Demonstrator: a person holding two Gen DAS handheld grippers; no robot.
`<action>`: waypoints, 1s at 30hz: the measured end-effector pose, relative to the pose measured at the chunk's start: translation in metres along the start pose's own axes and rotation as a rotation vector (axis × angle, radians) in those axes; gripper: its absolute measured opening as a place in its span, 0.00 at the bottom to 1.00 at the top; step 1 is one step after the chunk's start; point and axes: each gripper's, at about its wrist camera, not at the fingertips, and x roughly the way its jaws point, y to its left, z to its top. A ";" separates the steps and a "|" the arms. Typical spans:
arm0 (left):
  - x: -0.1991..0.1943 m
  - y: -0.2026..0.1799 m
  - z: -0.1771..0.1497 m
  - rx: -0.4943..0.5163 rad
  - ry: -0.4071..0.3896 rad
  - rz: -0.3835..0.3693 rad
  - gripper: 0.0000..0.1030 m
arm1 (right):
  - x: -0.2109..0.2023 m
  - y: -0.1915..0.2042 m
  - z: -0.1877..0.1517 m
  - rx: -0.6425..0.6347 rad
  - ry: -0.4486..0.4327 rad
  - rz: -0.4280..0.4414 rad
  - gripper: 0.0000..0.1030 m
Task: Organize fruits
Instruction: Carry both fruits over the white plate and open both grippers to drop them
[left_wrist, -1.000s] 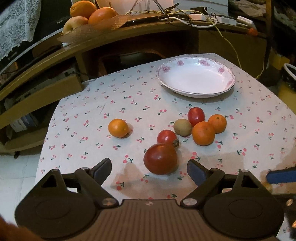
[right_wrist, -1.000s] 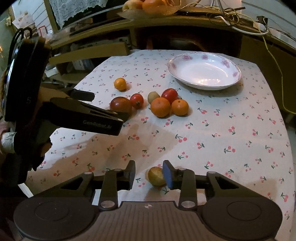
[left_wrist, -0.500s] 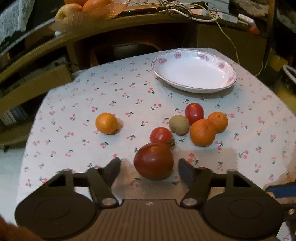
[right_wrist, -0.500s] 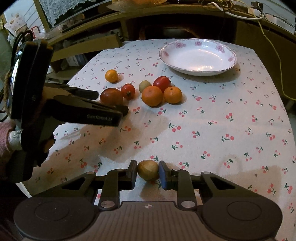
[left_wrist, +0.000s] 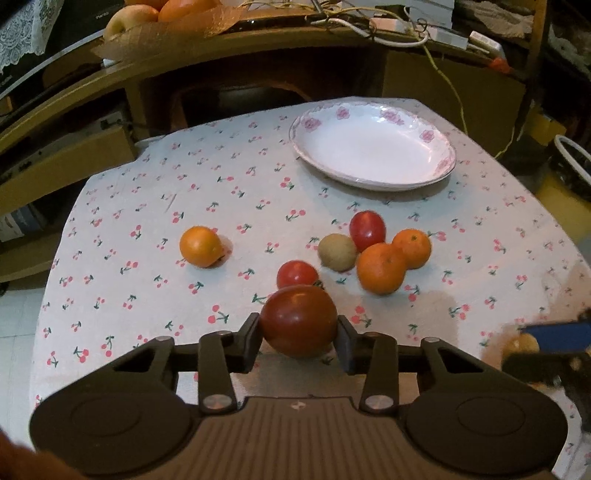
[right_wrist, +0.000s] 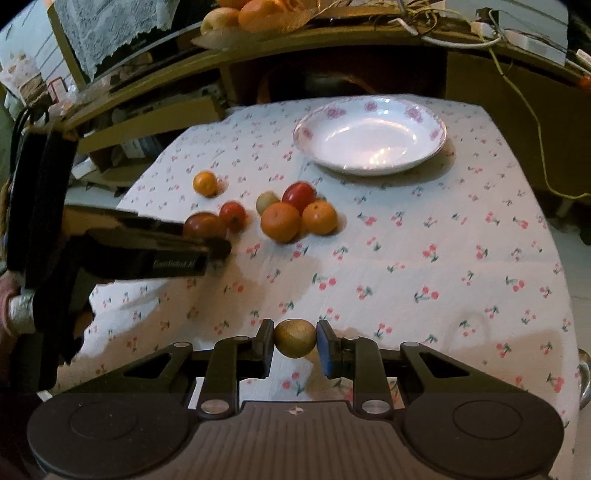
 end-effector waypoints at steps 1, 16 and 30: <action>-0.002 -0.001 0.002 0.000 -0.003 -0.005 0.45 | -0.001 -0.002 0.003 0.003 -0.008 -0.001 0.25; 0.013 -0.022 0.075 0.039 -0.073 -0.056 0.45 | 0.027 -0.034 0.085 0.018 -0.109 -0.069 0.25; 0.057 -0.028 0.110 0.046 -0.058 -0.052 0.44 | 0.065 -0.062 0.134 0.046 -0.128 -0.090 0.26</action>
